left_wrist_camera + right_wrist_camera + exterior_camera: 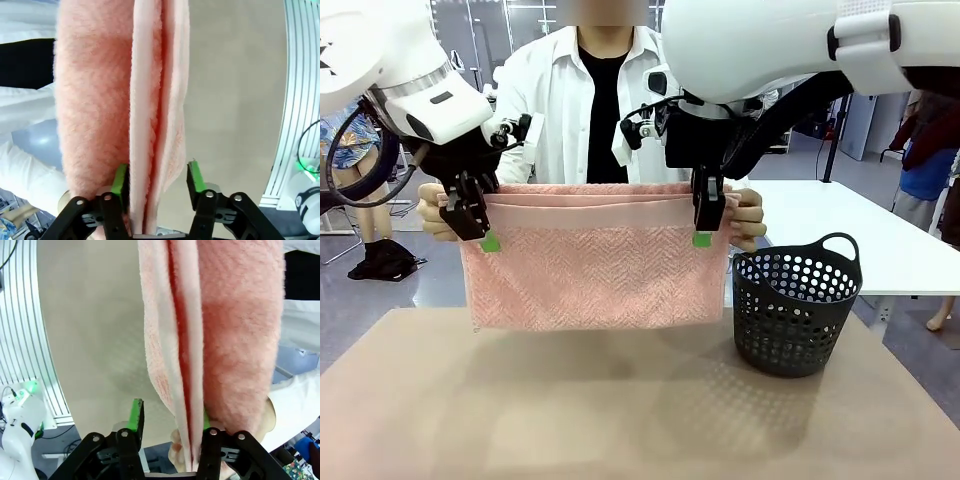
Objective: Fold the towel.
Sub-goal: Release the end of the 100 cm Hotel Towel you were holding.
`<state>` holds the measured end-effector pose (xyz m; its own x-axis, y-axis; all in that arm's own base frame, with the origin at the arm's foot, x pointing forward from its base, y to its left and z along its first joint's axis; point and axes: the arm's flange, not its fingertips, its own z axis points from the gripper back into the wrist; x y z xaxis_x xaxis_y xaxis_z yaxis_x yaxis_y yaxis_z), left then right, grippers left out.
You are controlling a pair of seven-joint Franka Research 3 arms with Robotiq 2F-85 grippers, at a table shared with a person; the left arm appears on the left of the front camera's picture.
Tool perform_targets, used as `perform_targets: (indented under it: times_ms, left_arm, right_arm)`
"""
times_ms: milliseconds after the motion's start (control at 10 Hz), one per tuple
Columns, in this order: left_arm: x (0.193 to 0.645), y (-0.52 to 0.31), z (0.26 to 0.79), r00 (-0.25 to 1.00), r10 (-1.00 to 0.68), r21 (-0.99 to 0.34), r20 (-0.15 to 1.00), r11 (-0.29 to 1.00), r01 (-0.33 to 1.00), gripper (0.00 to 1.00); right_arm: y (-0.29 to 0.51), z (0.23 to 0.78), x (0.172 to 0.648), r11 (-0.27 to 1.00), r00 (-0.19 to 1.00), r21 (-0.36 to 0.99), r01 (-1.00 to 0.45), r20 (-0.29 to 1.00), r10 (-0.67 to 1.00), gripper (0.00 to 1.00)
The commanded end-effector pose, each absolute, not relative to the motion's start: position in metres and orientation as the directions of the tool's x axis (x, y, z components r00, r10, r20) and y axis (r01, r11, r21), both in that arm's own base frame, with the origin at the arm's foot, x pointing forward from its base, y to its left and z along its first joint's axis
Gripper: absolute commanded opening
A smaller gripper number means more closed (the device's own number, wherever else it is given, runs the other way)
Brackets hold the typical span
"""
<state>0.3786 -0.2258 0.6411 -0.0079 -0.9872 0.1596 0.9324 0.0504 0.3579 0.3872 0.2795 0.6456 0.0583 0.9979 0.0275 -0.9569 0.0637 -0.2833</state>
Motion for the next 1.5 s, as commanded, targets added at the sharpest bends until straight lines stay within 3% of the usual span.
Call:
perform_targets:
  times_ms: [0,100,400,800,1400]
  left_arm:
    - [0.375,-0.224,0.651,0.019,-0.981,0.384,0.193,0.093,0.919,1.00]
    - [0.370,-0.223,0.661,0.021,-0.976,0.400,0.216,0.108,0.910,1.00]
    - [0.338,-0.190,0.724,0.006,-0.952,0.459,0.306,0.153,0.875,1.00]
    - [0.291,-0.081,0.787,0.120,-0.855,0.490,0.504,0.398,0.775,1.00]
    - [0.194,0.078,0.774,0.282,-0.617,0.407,0.735,0.733,0.545,1.00]
  right_arm:
    - [0.273,0.654,0.387,0.102,0.086,-0.282,-0.954,0.068,0.994,0.84]
    - [0.270,0.663,0.384,0.112,0.090,-0.290,-0.951,0.087,0.992,1.00]
    - [0.230,0.722,0.360,0.175,0.097,-0.288,-0.941,0.264,0.960,1.00]
    - [0.102,0.777,0.339,0.344,0.221,-0.176,-0.922,0.491,0.843,1.00]
    - [-0.087,0.761,0.251,0.606,0.340,-0.111,-0.787,0.743,0.577,1.00]
